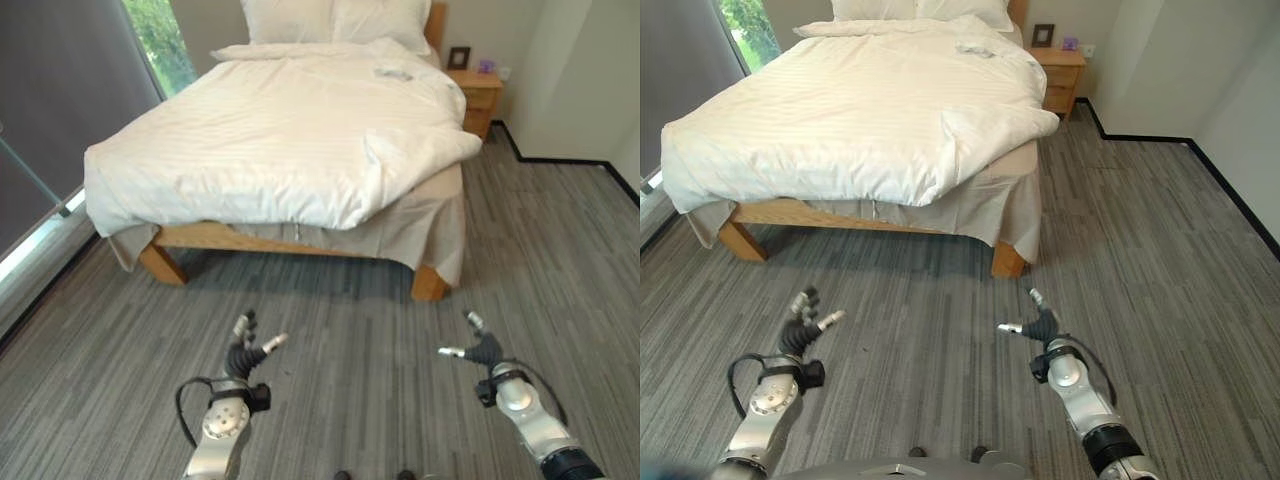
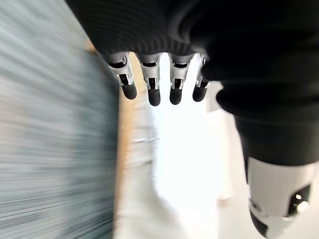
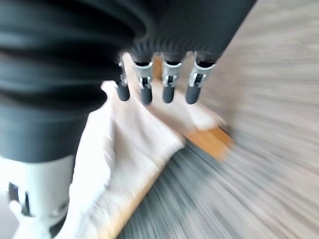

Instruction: Making the bed.

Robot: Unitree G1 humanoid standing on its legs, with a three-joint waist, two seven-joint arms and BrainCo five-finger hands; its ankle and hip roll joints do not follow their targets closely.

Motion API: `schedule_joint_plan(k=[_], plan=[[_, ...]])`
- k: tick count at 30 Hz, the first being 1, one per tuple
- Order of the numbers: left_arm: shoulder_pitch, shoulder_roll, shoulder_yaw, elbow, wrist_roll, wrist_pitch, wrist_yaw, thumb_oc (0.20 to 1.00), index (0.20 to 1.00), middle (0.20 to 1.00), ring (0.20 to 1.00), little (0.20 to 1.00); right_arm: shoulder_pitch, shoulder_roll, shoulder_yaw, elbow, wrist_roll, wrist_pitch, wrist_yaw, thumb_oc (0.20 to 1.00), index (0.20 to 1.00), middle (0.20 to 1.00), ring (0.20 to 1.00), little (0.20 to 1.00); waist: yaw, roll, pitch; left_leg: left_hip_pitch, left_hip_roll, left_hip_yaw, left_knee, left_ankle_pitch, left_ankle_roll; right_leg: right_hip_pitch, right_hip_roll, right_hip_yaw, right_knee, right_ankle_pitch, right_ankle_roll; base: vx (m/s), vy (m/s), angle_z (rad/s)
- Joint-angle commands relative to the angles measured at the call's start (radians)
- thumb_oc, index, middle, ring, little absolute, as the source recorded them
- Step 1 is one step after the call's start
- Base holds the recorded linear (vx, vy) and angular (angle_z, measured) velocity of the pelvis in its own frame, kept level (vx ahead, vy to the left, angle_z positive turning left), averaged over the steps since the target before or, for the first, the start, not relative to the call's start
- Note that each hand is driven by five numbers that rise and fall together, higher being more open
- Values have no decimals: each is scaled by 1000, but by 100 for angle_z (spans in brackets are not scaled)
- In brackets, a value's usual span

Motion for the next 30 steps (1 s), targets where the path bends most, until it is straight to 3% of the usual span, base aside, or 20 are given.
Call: schedule_joint_plan(k=[1,6,9,10,11,12,13,16,17,18,19,21,23,24,25,26,27,28,29,30], plan=[[-6,23,34,-53,-44,-56,-8,1000,1000,1000,1000,1000,-12,11,-15,-74,13,-55,-23,1000,1000,1000,1000,1000,-16,-59,14,34,55,-44,-17,-71,-94,103,-111,12,-119,24,122,0,0,0],[0,3,40,-118,-75,-43,-16,1000,1000,1000,1000,1000,1,17,-32,-163,39,-62,-21,1000,1000,1000,1000,1000,-15,-60,26,13,59,-62,-17,-70,-92,67,-94,43,-77,-9,108,-4,-27,7],[0,19,30,-135,-64,-27,-28,1000,1000,1000,1000,1000,7,10,-41,-195,59,-63,-14,1000,1000,1000,1000,1000,-6,-75,59,-89,67,-66,175,-111,-111,53,-97,48,-49,-36,85,-38,-72,13],[3,23,31,-152,-58,-24,-31,1000,1000,1000,1000,1000,7,4,-42,-210,63,-68,-10,1000,1000,1000,1000,1000,0,-78,79,-131,79,-59,258,-87,-136,61,-97,44,-48,-44,74,-34,-76,17],[6,16,23,-144,-75,-16,-36,1000,1000,1000,1000,1000,11,-8,-43,-224,65,-64,-10,1000,1000,1000,1000,1000,16,-74,120,-287,120,-65,525,44,-184,91,-88,25,-51,-57,44,-5,-107,8],[2,11,14,-127,-80,-13,-31,1000,1000,1000,1000,1000,3,-15,-37,-219,67,-57,-18,1000,1000,1000,1000,1000,29,-82,138,-334,120,-60,604,94,-194,110,-92,18,-53,-64,38,75,-104,20],[-2,9,7,-110,-82,-12,-26,1000,1000,1000,1000,1000,-3,-18,-36,-214,73,-51,-26,1000,1000,1000,1000,1000,42,-90,146,-393,123,-41,647,85,-181,126,-95,11,-59,-75,36,184,-66,14],[-6,16,5,-102,-87,-7,-19,1000,1000,1000,1000,1000,-12,-23,-38,-207,75,-42,-26,1000,1000,1000,1000,1000,67,-100,127,-485,179,25,508,69,-162,168,-101,15,-92,-100,60,320,64,-10],[-5,16,5,-102,-87,-7,-18,1000,1000,1000,1000,1000,-12,-23,-37,-206,75,-42,-26,1000,1000,1000,1000,1000,70,-105,126,-479,174,31,501,69,-161,171,-107,17,-96,-100,61,496,269,-2],[-7,12,12,-108,-107,-13,-8,1000,1000,1000,1000,1000,-18,-24,-26,-212,65,-44,-22,1000,1000,1000,1000,1000,86,-83,106,-480,196,61,286,113,-164,210,-100,36,-130,-121,91,337,192,-5],[-6,11,12,-108,-108,-13,-8,1000,1000,1000,1000,1000,-17,-26,-26,-212,65,-44,-22,1000,1000,1000,1000,1000,88,-88,106,-463,190,68,258,127,-165,212,-106,38,-130,-121,91,482,297,-4],[-36,-5,13,-110,-144,-23,21,1000,1000,1000,1000,1000,-50,-35,-10,-193,67,-49,-31,1000,1000,1000,1000,1000,125,-84,98,-516,210,54,22,185,-184,275,-147,74,-130,-172,134,545,364,-25],[-26,8,24,-115,-142,-22,5,1000,1000,1000,1000,1000,-42,-33,-10,-204,62,-50,-14,1000,1000,1000,1000,1000,137,-90,78,-517,204,8,10,207,-196,324,-181,92,-130,-177,164,677,437,-63],[-14,22,33,-118,-133,-23,1,1000,1000,1000,1000,1000,-34,-29,-9,-204,54,-53,-3,1000,1000,1000,1000,1000,138,-94,65,-507,202,-2,9,229,-191,339,-203,104,-113,-170,177,641,462,-87],[-10,36,45,-120,-129,-25,2,1000,1000,1000,1000,1000,-30,-20,-4,-209,49,-57,7,1000,1000,1000,1000,1000,147,-97,56,-491,203,-8,12,263,-186,326,-223,130,-60,-109,193,536,413,-68],[-7,43,54,-107,-122,-20,3,1000,1000,1000,1000,1000,-25,-8,4,-210,44,-58,15,1000,1000,1000,1000,1000,152,-106,48,-458,190,-8,13,257,-172,297,-241,141,4,-66,209,313,231,-70],[-6,44,53,-107,-122,-20,3,1000,1000,1000,1000,1000,-24,-7,4,-210,44,-58,16,1000,1000,1000,1000,1000,150,-116,48,-453,181,-6,12,249,-174,298,-250,138,13,-78,209,397,290,-86],[-16,85,60,-82,-100,-7,-7,1000,1000,1000,1000,1000,-42,5,20,-195,40,-59,25,1000,1000,1000,1000,1000,140,-129,54,-368,159,26,14,214,-142,205,-287,136,224,97,236,271,211,-105],[-17,86,61,-82,-100,-7,-7,1000,1000,1000,1000,1000,-43,5,20,-194,40,-59,24,1000,1000,1000,1000,1000,143,-128,53,-369,162,29,13,216,-141,201,-285,141,222,101,236,334,364,-101],[-24,120,65,-73,-87,-2,-12,1000,1000,1000,1000,1000,-68,8,32,-190,48,-61,32,1000,1000,1000,1000,1000,133,-118,61,-324,169,53,5,191,-121,141,-290,128,342,182,226,225,298,-53]])
